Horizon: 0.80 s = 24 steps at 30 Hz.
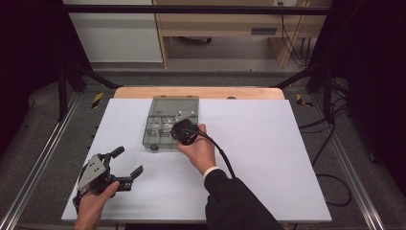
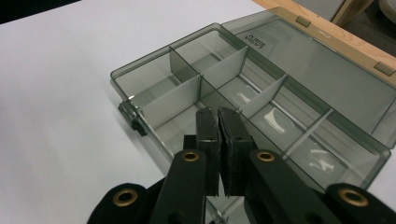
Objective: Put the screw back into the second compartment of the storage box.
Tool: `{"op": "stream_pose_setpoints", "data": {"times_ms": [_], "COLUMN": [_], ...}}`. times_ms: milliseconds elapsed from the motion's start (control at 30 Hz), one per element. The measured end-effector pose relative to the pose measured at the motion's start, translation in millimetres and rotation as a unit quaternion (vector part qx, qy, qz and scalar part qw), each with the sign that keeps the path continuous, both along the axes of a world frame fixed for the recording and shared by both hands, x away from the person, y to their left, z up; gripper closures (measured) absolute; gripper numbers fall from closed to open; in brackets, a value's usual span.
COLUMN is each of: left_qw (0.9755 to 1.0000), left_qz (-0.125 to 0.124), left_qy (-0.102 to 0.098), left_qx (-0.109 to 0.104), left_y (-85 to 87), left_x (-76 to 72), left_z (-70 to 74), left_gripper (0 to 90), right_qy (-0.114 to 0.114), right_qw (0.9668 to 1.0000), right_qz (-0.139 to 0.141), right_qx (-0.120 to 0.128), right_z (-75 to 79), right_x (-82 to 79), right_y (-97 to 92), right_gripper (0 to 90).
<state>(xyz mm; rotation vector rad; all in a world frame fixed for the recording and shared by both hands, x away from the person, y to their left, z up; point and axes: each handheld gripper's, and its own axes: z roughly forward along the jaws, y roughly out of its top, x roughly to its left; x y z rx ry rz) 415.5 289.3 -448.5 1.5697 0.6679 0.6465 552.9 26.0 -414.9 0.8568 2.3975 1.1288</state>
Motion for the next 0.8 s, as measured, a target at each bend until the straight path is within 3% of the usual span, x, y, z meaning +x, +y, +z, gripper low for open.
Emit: {"op": "stream_pose_setpoints", "data": {"times_ms": [233,433,800], "left_qw": [1.0000,1.0000,1.0000], "left_qz": [-0.003,-0.006,-0.009], "left_qy": [0.001,0.001,0.000], "left_qx": [0.001,0.004,0.004], "left_y": [-2.1,-4.5,-5.3], "left_x": [0.4,0.2,-0.3], "left_z": [-0.1,-0.2,0.5], "left_gripper": [2.3,2.3,2.3], "right_qy": [-0.015,-0.021,-0.021], "right_qw": [0.9998,0.9994,0.9987], "right_qz": [-0.006,-0.026,-0.040], "right_qx": [0.008,0.008,0.022], "right_z": [-1.0,-10.6,-21.5], "right_x": [10.3,20.2,32.8], "right_y": [11.8,15.8,30.6], "right_gripper": [87.7,87.7,87.7]}}
